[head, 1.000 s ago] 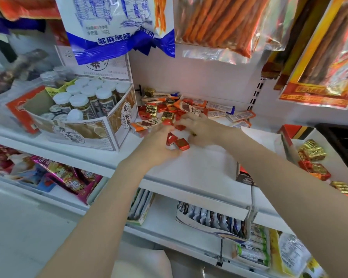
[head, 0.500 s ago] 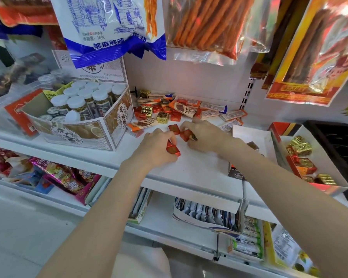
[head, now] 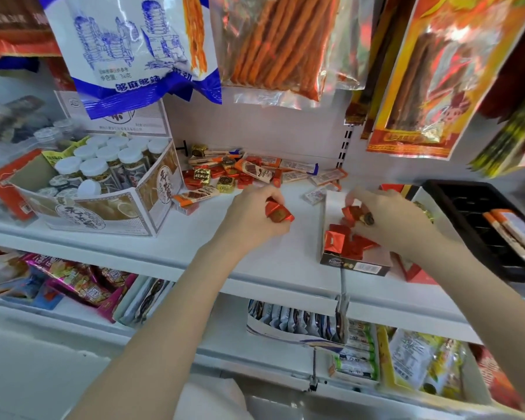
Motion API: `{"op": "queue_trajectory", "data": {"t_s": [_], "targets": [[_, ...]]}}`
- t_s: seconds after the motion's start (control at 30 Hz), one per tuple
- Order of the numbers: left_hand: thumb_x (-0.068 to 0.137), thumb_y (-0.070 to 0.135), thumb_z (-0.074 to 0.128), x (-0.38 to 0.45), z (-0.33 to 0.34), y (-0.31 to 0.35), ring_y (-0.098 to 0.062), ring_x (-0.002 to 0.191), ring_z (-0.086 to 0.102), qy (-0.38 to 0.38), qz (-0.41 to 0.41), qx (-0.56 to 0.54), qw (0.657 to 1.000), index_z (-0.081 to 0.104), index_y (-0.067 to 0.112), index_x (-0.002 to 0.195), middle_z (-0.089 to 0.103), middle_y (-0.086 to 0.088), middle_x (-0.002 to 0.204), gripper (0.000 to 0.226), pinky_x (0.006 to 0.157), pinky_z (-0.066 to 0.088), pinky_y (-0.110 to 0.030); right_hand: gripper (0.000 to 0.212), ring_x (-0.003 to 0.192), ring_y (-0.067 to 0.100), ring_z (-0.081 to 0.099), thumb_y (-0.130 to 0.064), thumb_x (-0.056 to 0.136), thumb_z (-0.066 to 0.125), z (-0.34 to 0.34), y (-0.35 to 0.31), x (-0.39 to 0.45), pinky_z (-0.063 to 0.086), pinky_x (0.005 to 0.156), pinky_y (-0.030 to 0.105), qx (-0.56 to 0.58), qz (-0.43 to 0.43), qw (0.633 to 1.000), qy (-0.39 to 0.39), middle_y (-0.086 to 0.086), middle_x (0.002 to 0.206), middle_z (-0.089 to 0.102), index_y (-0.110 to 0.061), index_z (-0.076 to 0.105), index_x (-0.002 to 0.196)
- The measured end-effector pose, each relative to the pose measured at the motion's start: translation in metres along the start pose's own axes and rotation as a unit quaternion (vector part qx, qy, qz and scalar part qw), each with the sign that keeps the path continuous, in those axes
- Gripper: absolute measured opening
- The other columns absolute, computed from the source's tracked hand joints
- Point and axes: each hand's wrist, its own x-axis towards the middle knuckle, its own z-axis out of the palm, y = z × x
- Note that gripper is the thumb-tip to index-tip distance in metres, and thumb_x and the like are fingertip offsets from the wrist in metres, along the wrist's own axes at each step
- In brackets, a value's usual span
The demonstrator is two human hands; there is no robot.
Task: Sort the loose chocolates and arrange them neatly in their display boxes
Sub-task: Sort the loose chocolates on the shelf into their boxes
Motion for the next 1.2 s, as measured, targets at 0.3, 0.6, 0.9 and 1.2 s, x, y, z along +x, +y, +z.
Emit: {"op": "queue_trajectory", "data": {"t_s": [0.3, 0.6, 0.9, 1.2], "targets": [[0.077, 0.017, 0.070, 0.012, 0.055, 0.058, -0.018, 0.110, 0.052, -0.049, 0.103, -0.035, 0.993, 0.058, 0.020, 0.109, 0.054, -0.002, 0.119, 0.035, 0.097, 0.045, -0.037, 0.031, 0.092, 0.027, 0.057, -0.019, 0.079, 0.068, -0.030, 0.052, -0.031, 0.045, 0.077, 0.036, 0.163, 0.177, 0.961, 0.135, 0.010, 0.103, 0.061, -0.009, 0.052, 0.103], [0.086, 0.006, 0.056, 0.016, 0.075, 0.062, -0.019, 0.125, 0.046, -0.086, 0.073, 0.026, 0.993, 0.039, 0.022, 0.136, 0.046, -0.001, 0.140, 0.055, 0.101, 0.041, -0.032, 0.032, 0.113, 0.030, 0.053, 0.006, 0.083, 0.051, -0.022, 0.070, -0.057, 0.044, 0.096, 0.038, 0.173, 0.132, 0.972, 0.092, 0.013, 0.121, 0.057, -0.008, 0.060, 0.111], [0.092, 0.012, 0.044, 0.025, 0.040, -0.007, -0.026, 0.144, 0.007, 0.010, -0.053, 0.220, 0.974, 0.024, 0.018, 0.143, 0.017, -0.005, 0.154, 0.055, 0.116, 0.011, -0.044, 0.038, 0.122, 0.022, 0.041, 0.000, 0.088, 0.046, -0.008, 0.015, -0.028, 0.033, 0.103, 0.031, 0.147, 0.030, 0.988, 0.047, 0.002, 0.131, 0.050, -0.018, 0.053, 0.120], [0.093, 0.008, 0.043, 0.028, 0.032, -0.033, -0.033, 0.113, 0.041, 0.033, -0.061, 0.190, 0.979, 0.053, 0.014, 0.122, 0.053, -0.009, 0.125, 0.032, 0.098, 0.033, -0.036, 0.051, 0.129, 0.024, 0.034, 0.010, 0.084, 0.043, 0.008, 0.001, -0.008, 0.031, 0.104, 0.030, 0.127, 0.015, 0.992, -0.008, 0.006, 0.138, 0.042, -0.015, 0.047, 0.128]]}}
